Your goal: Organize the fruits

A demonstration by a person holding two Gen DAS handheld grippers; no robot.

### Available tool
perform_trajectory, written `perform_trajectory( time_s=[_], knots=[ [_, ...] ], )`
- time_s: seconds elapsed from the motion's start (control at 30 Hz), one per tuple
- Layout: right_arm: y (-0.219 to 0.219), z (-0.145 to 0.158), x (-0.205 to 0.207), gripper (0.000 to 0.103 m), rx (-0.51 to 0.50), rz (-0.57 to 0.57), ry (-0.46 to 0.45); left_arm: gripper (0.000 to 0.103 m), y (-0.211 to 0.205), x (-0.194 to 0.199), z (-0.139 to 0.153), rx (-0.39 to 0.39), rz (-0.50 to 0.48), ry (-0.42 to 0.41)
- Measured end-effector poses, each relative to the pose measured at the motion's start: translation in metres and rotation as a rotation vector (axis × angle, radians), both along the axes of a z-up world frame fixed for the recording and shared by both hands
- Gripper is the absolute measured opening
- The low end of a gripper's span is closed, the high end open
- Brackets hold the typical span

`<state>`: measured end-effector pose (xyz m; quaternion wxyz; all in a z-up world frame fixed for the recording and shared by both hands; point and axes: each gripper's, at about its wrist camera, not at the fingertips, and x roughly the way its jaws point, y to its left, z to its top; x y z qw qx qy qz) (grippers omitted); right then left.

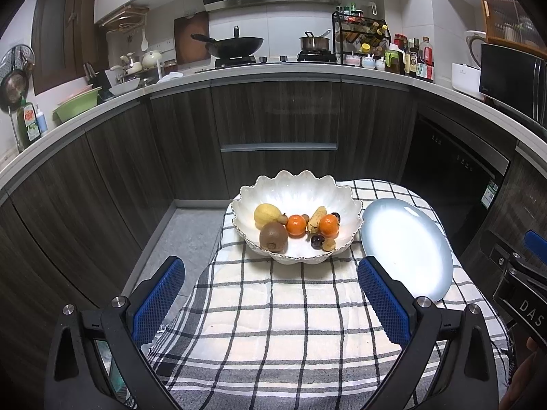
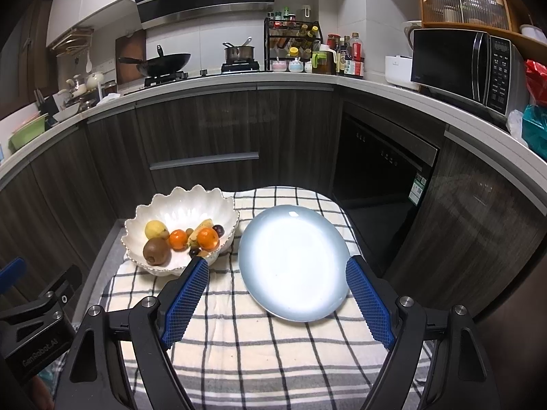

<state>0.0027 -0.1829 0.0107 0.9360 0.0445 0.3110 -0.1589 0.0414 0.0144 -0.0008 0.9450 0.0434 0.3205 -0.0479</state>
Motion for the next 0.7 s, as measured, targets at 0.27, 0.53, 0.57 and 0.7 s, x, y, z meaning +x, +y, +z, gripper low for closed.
perform_trajectory(
  time_s=[0.27,0.53,0.57,0.7],
  knots=[
    [0.0002,-0.0001,-0.0002,0.083,0.000,-0.001,0.000,0.103,-0.0005,-0.0003,-0.0005,0.000,0.000,0.001],
    [0.0002,0.0000,-0.0001,0.083,0.000,-0.001,-0.001,0.103,-0.0006,0.0007,0.0017,0.002,-0.003,0.003],
    [0.0000,-0.0001,-0.0001,0.083,0.001,-0.001,-0.001,0.103,-0.0007,0.0008,0.0017,0.002,-0.003,0.004],
    [0.0000,0.0003,-0.0002,0.083,0.001,-0.002,-0.002,0.103,-0.0005,0.0014,0.0019,0.001,-0.003,0.003]
  ],
)
